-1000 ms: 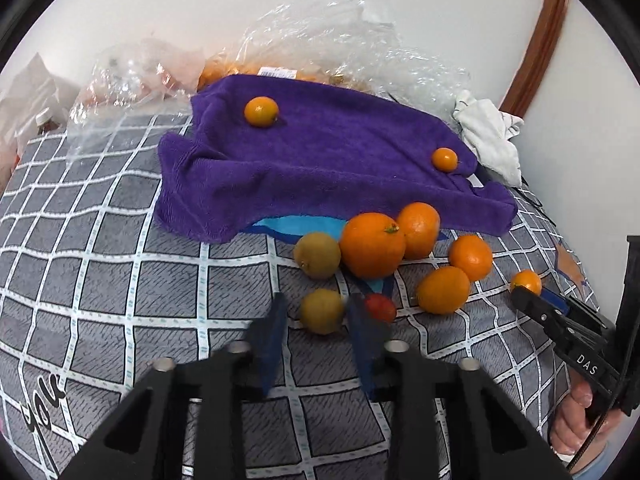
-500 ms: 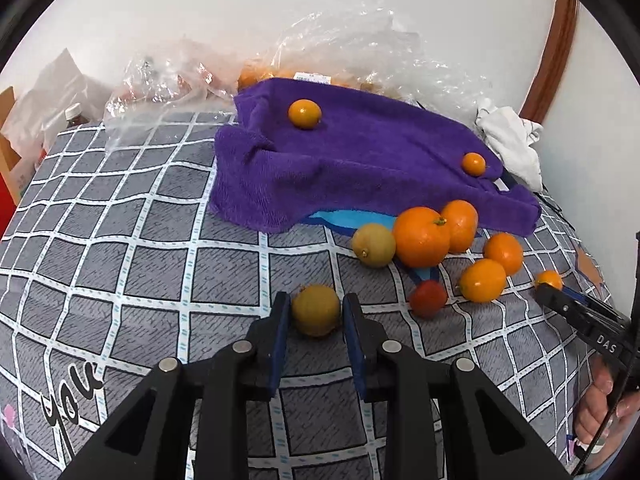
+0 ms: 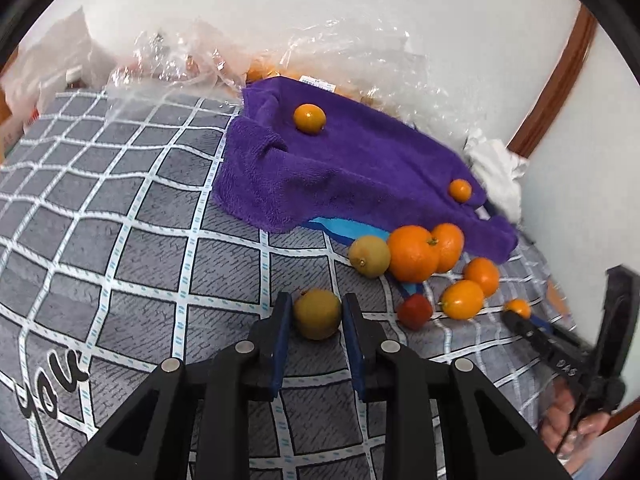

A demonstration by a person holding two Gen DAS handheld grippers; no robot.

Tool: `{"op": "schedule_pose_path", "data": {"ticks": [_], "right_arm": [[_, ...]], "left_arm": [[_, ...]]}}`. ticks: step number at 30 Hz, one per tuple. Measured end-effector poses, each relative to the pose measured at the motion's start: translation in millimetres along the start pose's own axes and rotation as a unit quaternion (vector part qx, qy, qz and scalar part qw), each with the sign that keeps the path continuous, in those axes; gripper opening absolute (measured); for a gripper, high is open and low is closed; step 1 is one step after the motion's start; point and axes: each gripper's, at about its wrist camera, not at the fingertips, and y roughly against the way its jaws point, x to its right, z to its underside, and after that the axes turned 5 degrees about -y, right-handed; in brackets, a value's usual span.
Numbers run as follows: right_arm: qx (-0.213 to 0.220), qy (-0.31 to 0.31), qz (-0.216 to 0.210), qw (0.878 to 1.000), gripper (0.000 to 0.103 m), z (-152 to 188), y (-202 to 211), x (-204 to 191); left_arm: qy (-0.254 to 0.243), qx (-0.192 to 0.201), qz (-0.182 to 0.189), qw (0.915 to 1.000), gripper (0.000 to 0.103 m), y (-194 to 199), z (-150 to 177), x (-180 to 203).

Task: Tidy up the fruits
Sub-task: 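Lift the large orange with the right tool while the left lifts the yellow-green fruit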

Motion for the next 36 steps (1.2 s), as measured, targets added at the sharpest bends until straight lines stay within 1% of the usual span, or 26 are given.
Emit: {"op": "schedule_pose_path", "data": {"ticks": [4,11,14,18,22,31,36], "right_arm": [[0.007,-0.007,-0.005,1.0,0.037,0,3,3],[0.029,-0.019,-0.029,0.999,0.037,1,12,9],[0.034,-0.025,-0.041,0.998,0.037,0,14,12],[0.033,-0.023,-0.041,0.998,0.037,0,13,11],[0.039,-0.018,-0.038,0.998,0.037,0,15,10],[0.046,-0.031,-0.05,0.997,0.037,1,18,16],[0.039,-0.028,-0.058,0.997,0.037,0,17,15]], "left_arm": [[0.005,0.026,0.031,0.9992,0.024,10,3,-2],[0.009,0.043,0.029,0.9986,0.024,18,5,-1],[0.011,0.054,0.021,0.9983,0.024,23,6,-2],[0.015,0.066,0.016,0.9976,0.024,29,6,-4],[0.015,0.067,0.016,0.9975,0.024,29,5,-3],[0.022,0.081,0.016,0.9964,0.024,33,6,-3],[0.024,0.083,0.016,0.9961,0.024,33,5,-3]]}}
